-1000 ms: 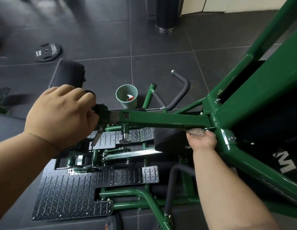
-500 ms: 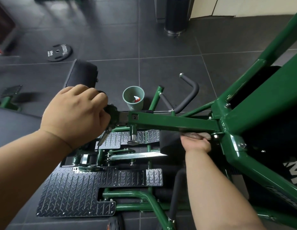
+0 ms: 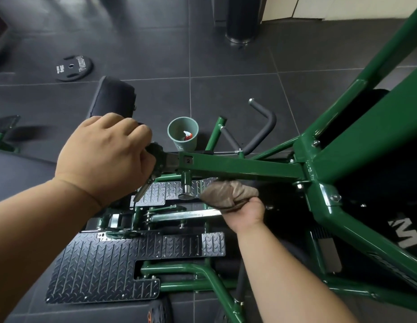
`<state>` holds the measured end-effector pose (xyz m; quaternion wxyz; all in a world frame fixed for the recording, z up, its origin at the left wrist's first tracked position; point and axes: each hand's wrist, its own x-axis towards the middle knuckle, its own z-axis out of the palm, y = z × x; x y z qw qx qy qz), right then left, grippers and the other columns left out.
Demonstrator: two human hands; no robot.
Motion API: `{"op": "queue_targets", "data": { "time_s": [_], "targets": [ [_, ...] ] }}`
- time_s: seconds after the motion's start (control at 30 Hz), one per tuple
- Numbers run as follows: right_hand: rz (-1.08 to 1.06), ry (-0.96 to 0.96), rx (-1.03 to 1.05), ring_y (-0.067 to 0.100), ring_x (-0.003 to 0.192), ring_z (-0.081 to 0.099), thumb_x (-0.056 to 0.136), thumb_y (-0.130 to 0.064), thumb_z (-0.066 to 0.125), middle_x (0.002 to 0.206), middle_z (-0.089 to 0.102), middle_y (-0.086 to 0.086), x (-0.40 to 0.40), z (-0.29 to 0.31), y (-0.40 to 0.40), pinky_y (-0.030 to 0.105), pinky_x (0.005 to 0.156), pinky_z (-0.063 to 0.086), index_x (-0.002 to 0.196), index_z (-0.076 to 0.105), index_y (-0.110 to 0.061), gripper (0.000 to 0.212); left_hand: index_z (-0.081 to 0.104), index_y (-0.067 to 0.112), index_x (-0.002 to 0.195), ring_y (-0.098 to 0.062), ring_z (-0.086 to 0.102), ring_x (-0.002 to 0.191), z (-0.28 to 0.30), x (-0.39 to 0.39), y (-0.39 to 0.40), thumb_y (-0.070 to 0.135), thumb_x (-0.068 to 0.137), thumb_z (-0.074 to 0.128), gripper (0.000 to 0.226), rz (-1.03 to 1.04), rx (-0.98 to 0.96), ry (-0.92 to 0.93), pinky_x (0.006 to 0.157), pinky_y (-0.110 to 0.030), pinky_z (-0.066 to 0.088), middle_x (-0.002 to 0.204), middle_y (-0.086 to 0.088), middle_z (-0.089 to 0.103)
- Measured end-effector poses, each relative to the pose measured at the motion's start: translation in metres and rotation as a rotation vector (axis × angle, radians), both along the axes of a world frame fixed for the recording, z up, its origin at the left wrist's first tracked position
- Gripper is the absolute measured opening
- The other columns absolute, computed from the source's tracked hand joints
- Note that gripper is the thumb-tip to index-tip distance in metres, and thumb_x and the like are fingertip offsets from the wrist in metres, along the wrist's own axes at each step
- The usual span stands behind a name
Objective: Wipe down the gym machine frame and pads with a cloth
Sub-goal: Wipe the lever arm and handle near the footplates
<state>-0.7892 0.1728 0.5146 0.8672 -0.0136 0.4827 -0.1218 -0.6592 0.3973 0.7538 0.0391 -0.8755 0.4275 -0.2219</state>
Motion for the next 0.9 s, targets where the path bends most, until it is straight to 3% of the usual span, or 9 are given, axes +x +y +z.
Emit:
{"op": "queue_targets", "data": {
  "time_s": [0.07, 0.13, 0.2, 0.27, 0.33, 0.43, 0.5, 0.6, 0.9],
  "targets": [
    [-0.017, 0.086, -0.039, 0.044, 0.116, 0.064, 0.101, -0.026, 0.026, 0.117, 0.072, 0.027, -0.016, -0.004, -0.013, 0.060, 0.112, 0.043, 0.117, 0.071, -0.004, 0.053, 0.064, 0.010, 0.084, -0.039, 0.057, 0.075, -0.001, 0.001, 0.001, 0.023, 0.090, 0.045, 0.024, 0.001, 0.000, 0.004, 0.068, -0.044, 0.041, 0.076, -0.010, 0.060],
    [-0.096, 0.114, -0.061, 0.033, 0.091, 0.068, 0.103, -0.022, 0.022, 0.091, 0.070, 0.017, -0.019, -0.009, -0.031, 0.050, 0.095, 0.052, 0.078, 0.070, -0.007, 0.056, 0.064, 0.010, 0.084, -0.039, 0.056, 0.074, -0.001, 0.001, 0.001, 0.023, 0.091, 0.044, 0.025, -0.001, -0.006, 0.005, 0.067, -0.045, 0.042, 0.076, -0.010, 0.060],
    [-0.164, 0.071, -0.061, 0.028, 0.086, 0.066, 0.106, -0.024, 0.023, 0.089, 0.067, 0.012, -0.007, -0.006, -0.045, 0.043, 0.088, 0.051, 0.058, 0.067, -0.016, 0.066, 0.064, 0.010, 0.083, -0.038, 0.055, 0.073, -0.001, 0.000, 0.002, 0.023, 0.091, 0.043, 0.026, -0.005, -0.011, -0.001, 0.067, -0.045, 0.041, 0.076, -0.011, 0.060],
    [-0.133, -0.026, -0.077, 0.034, 0.109, 0.068, 0.107, -0.026, 0.027, 0.113, 0.074, 0.018, 0.011, 0.001, -0.053, 0.052, 0.104, 0.048, 0.087, 0.078, -0.015, 0.055, 0.063, 0.011, 0.083, -0.038, 0.055, 0.074, -0.001, 0.000, 0.001, 0.024, 0.091, 0.043, 0.025, 0.000, -0.007, -0.006, 0.067, -0.045, 0.041, 0.076, -0.011, 0.059],
    [-0.043, -0.083, -0.110, 0.043, 0.120, 0.065, 0.105, -0.025, 0.030, 0.128, 0.070, 0.025, 0.024, 0.012, -0.045, 0.061, 0.110, 0.044, 0.116, 0.069, -0.008, 0.044, 0.063, 0.011, 0.083, -0.038, 0.055, 0.074, -0.002, 0.001, 0.001, 0.023, 0.090, 0.044, 0.023, 0.012, 0.005, -0.009, 0.068, -0.046, 0.041, 0.076, -0.010, 0.059],
    [0.058, -0.058, -0.110, 0.056, 0.114, 0.059, 0.107, -0.023, 0.032, 0.129, 0.060, 0.037, 0.016, 0.025, -0.014, 0.072, 0.102, 0.040, 0.127, 0.054, 0.002, 0.038, 0.062, 0.011, 0.083, -0.038, 0.054, 0.074, -0.003, 0.002, 0.002, 0.023, 0.090, 0.045, 0.022, 0.016, 0.008, -0.010, 0.068, -0.046, 0.042, 0.076, -0.010, 0.059],
    [0.099, -0.032, -0.108, 0.053, 0.124, 0.058, 0.105, -0.023, 0.034, 0.134, 0.061, 0.036, 0.000, 0.027, 0.003, 0.065, 0.109, 0.043, 0.138, 0.053, 0.002, 0.046, 0.062, 0.011, 0.084, -0.038, 0.054, 0.074, -0.003, 0.002, 0.002, 0.024, 0.090, 0.044, 0.023, 0.020, 0.016, -0.011, 0.068, -0.046, 0.042, 0.076, -0.009, 0.059],
    [0.127, -0.021, -0.153, 0.043, 0.128, 0.060, 0.103, -0.021, 0.033, 0.134, 0.066, 0.028, -0.024, 0.030, 0.007, 0.056, 0.113, 0.043, 0.134, 0.062, -0.002, 0.046, 0.062, 0.012, 0.084, -0.038, 0.054, 0.075, -0.002, 0.002, 0.001, 0.025, 0.090, 0.045, 0.023, 0.041, 0.040, -0.007, 0.070, -0.046, 0.042, 0.076, -0.009, 0.059],
    [0.177, 0.243, -0.283, 0.048, 0.123, 0.063, 0.103, -0.027, 0.038, 0.131, 0.068, 0.027, -0.113, 0.066, -0.056, 0.071, 0.111, 0.039, 0.136, 0.064, -0.007, 0.047, 0.064, 0.007, 0.083, -0.041, 0.058, 0.078, 0.008, -0.006, -0.004, 0.030, 0.088, 0.040, 0.034, 0.031, 0.121, 0.068, 0.071, -0.046, 0.045, 0.079, -0.015, 0.064]
  ]
}}
